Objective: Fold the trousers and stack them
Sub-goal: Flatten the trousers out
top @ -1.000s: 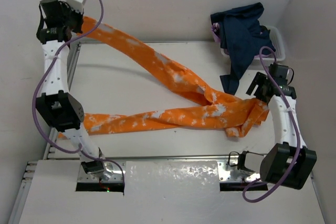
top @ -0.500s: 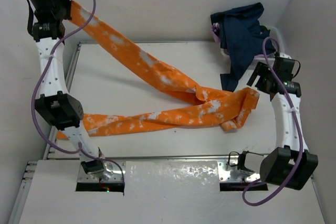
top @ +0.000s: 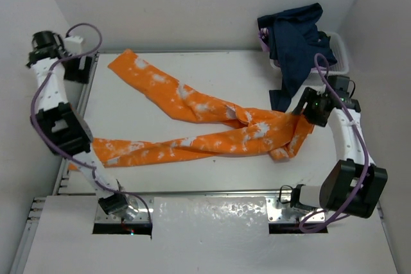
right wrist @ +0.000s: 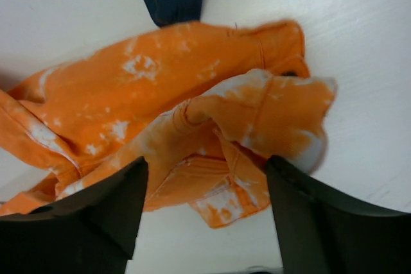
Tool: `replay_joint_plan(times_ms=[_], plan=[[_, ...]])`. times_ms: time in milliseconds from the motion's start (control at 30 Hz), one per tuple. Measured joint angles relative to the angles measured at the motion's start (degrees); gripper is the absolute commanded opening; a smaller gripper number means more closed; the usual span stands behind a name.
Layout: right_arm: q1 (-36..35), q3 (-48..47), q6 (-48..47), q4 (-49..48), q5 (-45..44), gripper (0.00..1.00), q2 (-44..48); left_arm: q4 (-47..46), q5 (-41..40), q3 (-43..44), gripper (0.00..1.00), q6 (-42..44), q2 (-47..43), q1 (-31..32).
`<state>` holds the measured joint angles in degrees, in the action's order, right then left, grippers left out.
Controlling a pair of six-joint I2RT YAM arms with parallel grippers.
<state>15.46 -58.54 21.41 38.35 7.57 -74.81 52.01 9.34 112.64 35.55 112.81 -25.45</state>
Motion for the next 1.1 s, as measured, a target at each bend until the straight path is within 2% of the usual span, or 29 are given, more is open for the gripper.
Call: replay_joint_plan(times_ms=[33, 133, 267, 333, 433, 467, 533, 567, 700, 800, 867, 900, 967, 1000, 1033, 1067, 1100], plan=[[0.0, 1.4, 0.3, -0.1, 0.2, 0.82, 0.1, 1.4, -0.3, -4.2, 0.82, 1.8, -3.9, -2.0], [0.2, 4.8, 1.0, 0.5, 0.0, 0.88, 0.3, 7.2, -1.7, -15.1, 0.78, 8.0, -15.3, -8.6], [0.2, 8.5, 1.6, 0.5, 0.7, 0.89, 1.1, 9.0, -4.5, -34.1, 0.77, 19.0, -25.7, -15.4], [0.2, 10.5, 2.1, 0.0, 1.7, 0.89, 1.7, 9.0, -6.4, -45.6, 0.77, 27.6, -28.4, -17.4], [0.2, 12.9, 2.4, -0.5, 2.5, 0.89, 2.1, 10.6, -8.2, -60.8, 0.86, 40.9, -32.3, -18.8], [0.2, 13.3, 2.6, -0.5, 2.6, 0.89, 2.3, 11.6, -8.3, -63.2, 0.92, 44.2, -33.4, -19.0], [0.3, 14.3, 2.7, -0.9, 3.1, 0.89, 2.6, 11.6, -8.0, -64.7, 0.93, 49.3, -34.6, -19.0], [0.3, 14.9, 2.9, -1.4, 3.4, 0.89, 2.9, 10.4, -7.6, -64.6, 0.98, 51.3, -34.9, -19.0], [0.2, 19.1, 4.2, -4.9, 5.2, 0.86, 4.7, 2.2, -6.2, -65.7, 0.98, 57.2, -34.9, -18.9], [-0.8, 22.6, 5.7, -8.4, 5.7, 0.83, 4.1, -7.0, -6.8, -69.4, 0.99, 57.9, -33.7, -17.9], [-2.4, 22.9, 6.1, -9.5, 5.4, 0.81, 2.4, -12.4, -7.0, -71.8, 0.95, 57.5, -31.8, -16.8], [-3.2, 22.9, 6.1, -10.2, 5.2, 0.75, 1.4, -14.6, -7.1, -72.7, 0.92, 57.1, -31.0, -16.2], [-4.6, 22.8, 6.0, -11.8, 4.7, 0.57, -0.6, -17.2, -8.1, -73.3, 0.67, 56.0, -30.1, -14.9], [-5.0, 22.6, 6.1, -12.2, 4.3, 0.48, -1.4, -18.4, -7.8, -73.3, 0.53, 55.3, -30.0, -14.3], [-5.2, 22.4, 6.0, -12.3, 3.9, 0.25, -2.1, -19.7, -7.3, -73.2, 0.21, 54.6, -29.7, -13.8], [-5.2, 21.8, 5.6, -12.0, 3.1, 0.12, -2.8, -20.2, -6.7, -73.1, 0.04, 53.7, -29.4, -13.4], [-5.3, 20.7, 5.8, -11.1, 2.6, 0.02, -3.4, -20.2, -5.9, -72.9, 0.00, 53.4, -29.0, -13.1]])
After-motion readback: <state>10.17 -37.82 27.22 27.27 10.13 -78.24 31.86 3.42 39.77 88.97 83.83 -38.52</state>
